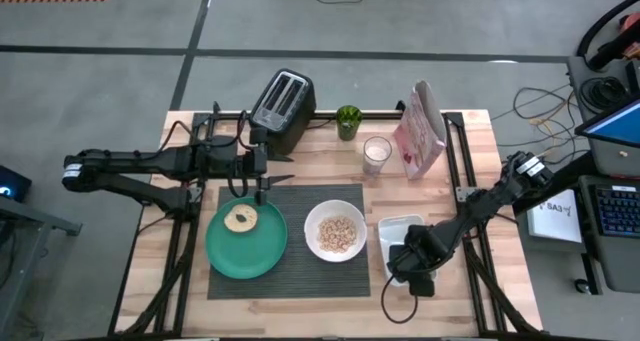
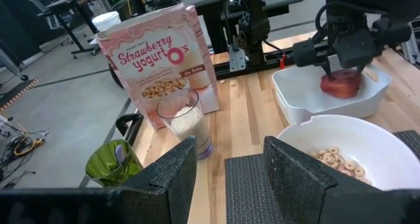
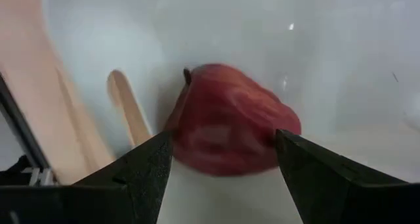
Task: Arrange a breakfast setting
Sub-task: Put the apple on the green plate
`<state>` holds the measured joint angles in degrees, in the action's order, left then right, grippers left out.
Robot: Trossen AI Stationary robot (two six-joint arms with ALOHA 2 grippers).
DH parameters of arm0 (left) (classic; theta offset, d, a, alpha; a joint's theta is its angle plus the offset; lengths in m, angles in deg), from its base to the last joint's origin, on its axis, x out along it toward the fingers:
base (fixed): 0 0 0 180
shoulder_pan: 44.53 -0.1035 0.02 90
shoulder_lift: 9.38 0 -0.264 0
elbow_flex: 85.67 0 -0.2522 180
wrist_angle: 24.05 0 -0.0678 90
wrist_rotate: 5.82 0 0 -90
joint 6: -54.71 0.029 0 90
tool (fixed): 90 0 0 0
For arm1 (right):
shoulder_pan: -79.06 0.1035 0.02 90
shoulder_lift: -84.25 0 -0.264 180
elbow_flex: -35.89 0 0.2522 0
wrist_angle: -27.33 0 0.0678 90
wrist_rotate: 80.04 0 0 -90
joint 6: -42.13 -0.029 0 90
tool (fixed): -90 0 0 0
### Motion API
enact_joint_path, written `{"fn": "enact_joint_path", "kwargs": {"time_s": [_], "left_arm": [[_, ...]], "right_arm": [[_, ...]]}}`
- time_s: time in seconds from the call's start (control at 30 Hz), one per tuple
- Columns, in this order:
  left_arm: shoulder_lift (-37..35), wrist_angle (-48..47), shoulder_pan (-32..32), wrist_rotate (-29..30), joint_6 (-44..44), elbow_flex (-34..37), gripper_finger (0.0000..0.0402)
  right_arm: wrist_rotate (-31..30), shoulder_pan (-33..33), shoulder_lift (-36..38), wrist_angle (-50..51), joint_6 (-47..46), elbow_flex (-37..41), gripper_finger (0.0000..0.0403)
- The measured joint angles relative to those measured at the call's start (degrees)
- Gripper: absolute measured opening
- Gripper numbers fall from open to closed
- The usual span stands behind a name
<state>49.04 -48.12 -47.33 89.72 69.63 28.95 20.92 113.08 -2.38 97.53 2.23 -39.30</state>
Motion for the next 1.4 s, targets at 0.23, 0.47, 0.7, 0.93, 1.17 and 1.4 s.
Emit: {"fn": "enact_joint_path", "kwargs": {"time_s": [0.23, 0.47, 0.7, 0.93, 1.17, 1.4], "left_arm": [[0.0, 0.1, 0.0, 0.0, 0.0, 0.0, 0.016], [0.0, 0.3, 0.0, 0.0, 0.0, 0.0, 0.016], [0.0, 0.4, 0.0, 0.0, 0.2, 0.0, 0.016], [0.0, 0.1, 0.0, -0.1, 0.2, 0.0, 0.016], [0.0, 0.0, 0.0, -0.1, -0.1, 0.0, 0.016], [0.0, 0.0, 0.0, -0.1, 0.0, 0.0, 0.016]], "right_arm": [[0.0, -0.6, 0.2, -4.4, 0.4, 3.3, 0.0256], [-2.5, -3.3, 1.3, -3.6, -0.6, 0.6, 0.0256], [-6.9, -4.8, 4.4, 2.6, 0.3, -3.2, 0.0256], [-3.8, -2.8, 4.7, 7.1, 2.3, -2.1, 0.0256], [-3.8, 0.9, 2.1, 5.9, 7.0, -1.0, 0.0256], [-4.5, 2.6, -3.1, 5.6, 17.1, -1.0, 0.0256]]}}
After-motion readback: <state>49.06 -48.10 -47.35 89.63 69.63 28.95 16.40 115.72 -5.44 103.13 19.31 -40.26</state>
